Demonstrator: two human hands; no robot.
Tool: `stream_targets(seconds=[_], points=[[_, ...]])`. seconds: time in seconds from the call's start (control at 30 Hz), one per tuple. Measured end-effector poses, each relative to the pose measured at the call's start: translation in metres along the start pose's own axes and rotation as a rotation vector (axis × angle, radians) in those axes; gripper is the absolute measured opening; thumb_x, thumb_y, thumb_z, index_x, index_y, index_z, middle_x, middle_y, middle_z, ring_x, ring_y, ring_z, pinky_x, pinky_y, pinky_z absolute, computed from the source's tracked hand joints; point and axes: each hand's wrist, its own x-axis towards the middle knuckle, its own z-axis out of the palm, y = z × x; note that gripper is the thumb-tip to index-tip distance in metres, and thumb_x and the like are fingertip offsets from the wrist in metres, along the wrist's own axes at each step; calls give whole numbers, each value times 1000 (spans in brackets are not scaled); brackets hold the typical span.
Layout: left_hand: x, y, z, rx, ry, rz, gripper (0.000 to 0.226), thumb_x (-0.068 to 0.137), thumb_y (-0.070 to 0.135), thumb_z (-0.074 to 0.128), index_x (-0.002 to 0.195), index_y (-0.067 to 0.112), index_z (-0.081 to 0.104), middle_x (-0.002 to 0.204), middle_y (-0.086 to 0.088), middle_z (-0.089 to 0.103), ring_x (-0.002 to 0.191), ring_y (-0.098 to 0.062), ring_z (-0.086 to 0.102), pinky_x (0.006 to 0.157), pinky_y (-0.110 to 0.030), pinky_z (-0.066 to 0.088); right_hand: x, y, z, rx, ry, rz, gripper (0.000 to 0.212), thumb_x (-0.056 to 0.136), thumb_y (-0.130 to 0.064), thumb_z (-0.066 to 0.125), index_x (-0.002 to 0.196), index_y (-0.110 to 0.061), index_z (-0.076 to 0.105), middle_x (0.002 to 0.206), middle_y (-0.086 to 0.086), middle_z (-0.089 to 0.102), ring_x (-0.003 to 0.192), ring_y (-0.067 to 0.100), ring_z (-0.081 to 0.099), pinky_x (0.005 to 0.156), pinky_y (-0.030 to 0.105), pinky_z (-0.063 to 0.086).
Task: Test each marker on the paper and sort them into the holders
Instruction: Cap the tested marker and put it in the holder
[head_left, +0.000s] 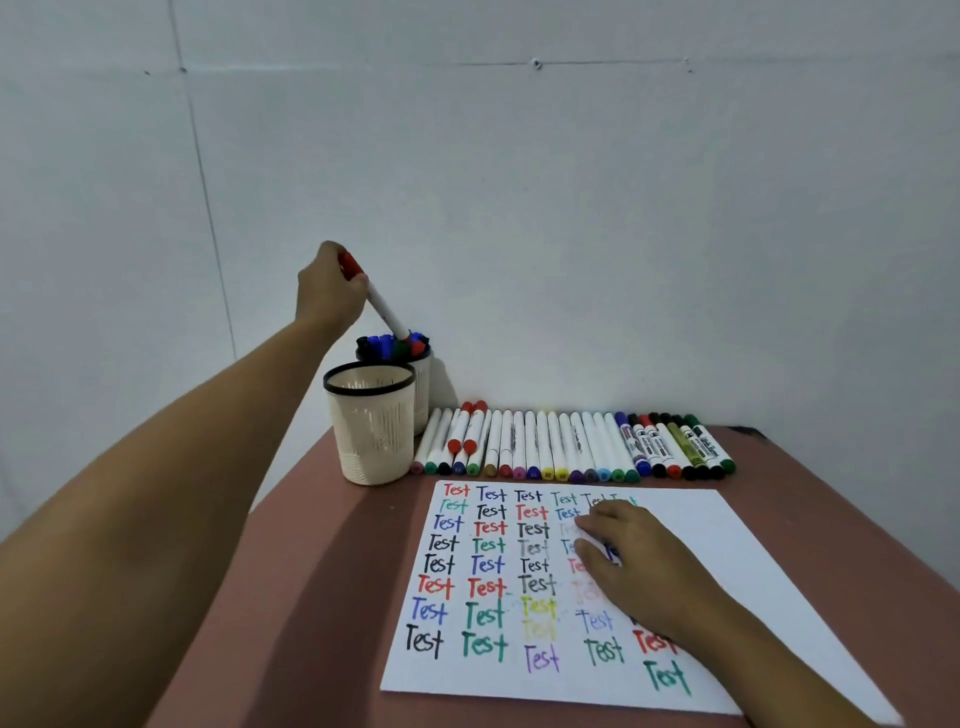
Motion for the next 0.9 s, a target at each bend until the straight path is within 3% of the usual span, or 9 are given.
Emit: stream_targets(seconds=[0.17,0.33,0.43,0.53,0.7,0.77,0.9], points=[[10,-5,5,71,20,31,27,93,8,47,119,4,49,118,-17,54,85,-18,46,53,-15,35,2,2,-2,-12,7,-7,42,99,-38,41,139,-26,46,142,-10,40,131,6,34,102,14,25],[15,-7,8,93,11,92,30,94,8,47,124,5,48,121,-17,54,90,-17,45,75,-24,38,3,1,0,-12,1,-8,42,99,-38,41,138,-26,47,141,-10,42,130,6,35,102,15,25],[15,-10,10,67,30,67,31,94,8,45,125,5,47,121,-17,54,90,-18,45,75,-27,39,2,2,0,-10,4,-6,42,99,-39,41,138,-26,47,141,-10,41,130,5,35,102,15,25],[13,-15,13,13,83,8,27,94,7,43,120,4,48,108,-12,52,86,-21,47,71,-29,41,2,1,-1,-8,2,-4,41,99,-38,41,138,-26,47,141,-10,42,130,6,35,104,17,26],[15,-26,15,-25,142,-35,11,94,7,43,102,13,47,100,-8,49,85,-21,48,71,-29,40,2,1,-1,-11,8,-2,42,99,-39,41,138,-27,47,142,-10,41,131,5,34,103,16,25],[13,-27,17,9,91,-19,13,93,7,43,101,17,45,102,-9,50,87,-21,48,71,-28,38,1,2,-1,-12,11,0,42,99,-39,41,138,-27,47,142,-10,41,130,5,34,103,16,25],[8,-33,25,154,-83,38,34,92,5,46,125,6,48,116,-20,55,94,-30,53,74,-31,39,2,2,0,-6,12,2,42,99,-39,42,138,-27,47,141,-11,42,130,4,35,101,15,25]])
